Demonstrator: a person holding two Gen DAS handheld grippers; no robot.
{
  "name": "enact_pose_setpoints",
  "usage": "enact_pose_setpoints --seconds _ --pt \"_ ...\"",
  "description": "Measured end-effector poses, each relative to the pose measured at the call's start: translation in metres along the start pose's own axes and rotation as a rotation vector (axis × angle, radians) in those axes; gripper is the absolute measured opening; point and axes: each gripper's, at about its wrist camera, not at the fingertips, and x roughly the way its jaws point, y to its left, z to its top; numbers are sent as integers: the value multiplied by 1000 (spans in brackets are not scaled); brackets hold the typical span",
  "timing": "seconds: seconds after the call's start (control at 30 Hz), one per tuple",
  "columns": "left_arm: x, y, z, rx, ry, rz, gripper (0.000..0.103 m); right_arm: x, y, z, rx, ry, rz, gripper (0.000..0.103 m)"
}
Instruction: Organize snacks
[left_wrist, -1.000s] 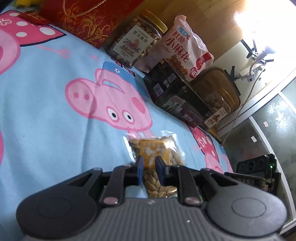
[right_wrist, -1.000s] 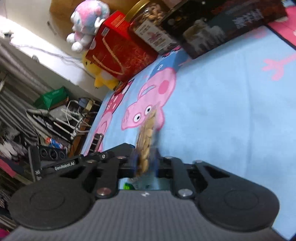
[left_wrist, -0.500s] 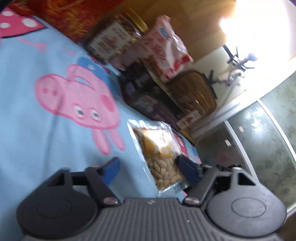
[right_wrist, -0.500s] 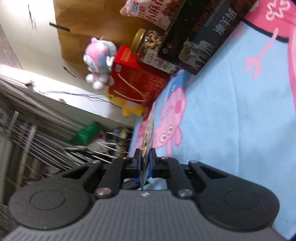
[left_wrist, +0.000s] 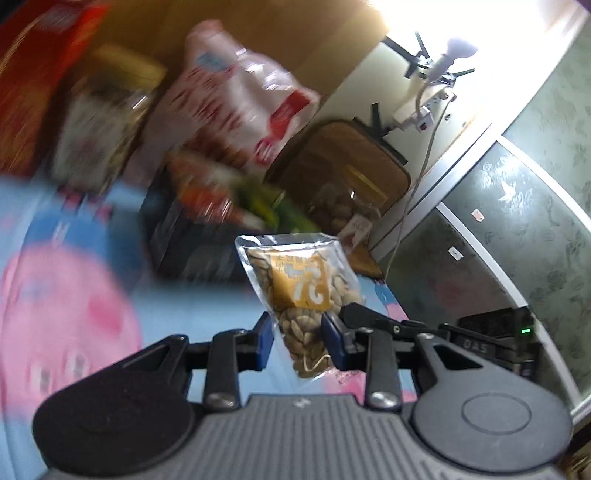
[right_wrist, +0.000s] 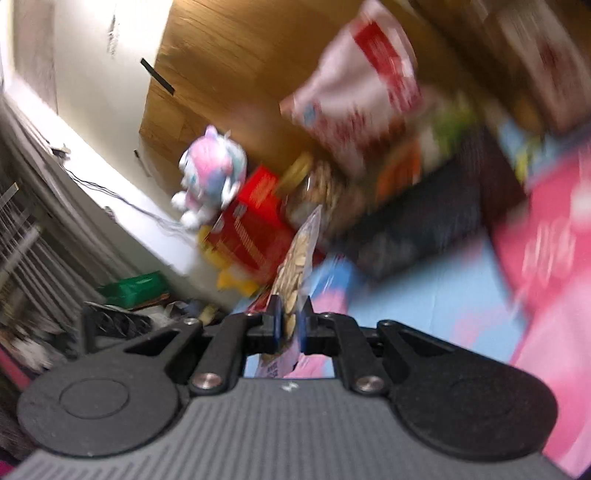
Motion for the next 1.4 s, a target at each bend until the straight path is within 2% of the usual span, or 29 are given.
enact_pose_setpoints --seconds 0.1,0.2,0.43,0.5,0.57,0.67,0.8,0.93,1.03,1.13,1.27,1.4 --pt "30 -2 42 45 -16 31 29 21 -5 37 -87 -21 -75 12" --pt "61 4 72 65 -19 102 29 49 -24 62 -134 -5 -139 12" --pt "104 31 89 81 16 255 27 100 -34 54 -396 67 -319 18" --pt "107 32 89 104 21 286 27 105 -29 49 -472 56 -392 26" --pt "107 30 86 128 16 311 27 105 -28 43 -516 31 -450 54" --pt "106 26 83 152 12 323 27 95 -27 39 -527 -56 -516 58" --pt "92 15 75 145 -3 297 27 65 -23 33 -471 -142 -506 58" --pt "63 -9 54 194 -33 271 31 32 -7 5 -421 -164 -458 58" --pt "43 -24 28 228 -30 263 31 12 0 -25 -365 -130 -415 58" --pt "23 -32 -6 239 -4 260 31 0 4 -58 -324 -55 -385 58" --pt "6 -32 -48 244 35 329 31 -7 13 -97 -347 6 -415 58" --pt "-5 -27 -74 179 48 358 31 -16 24 -123 -387 -3 -457 58"
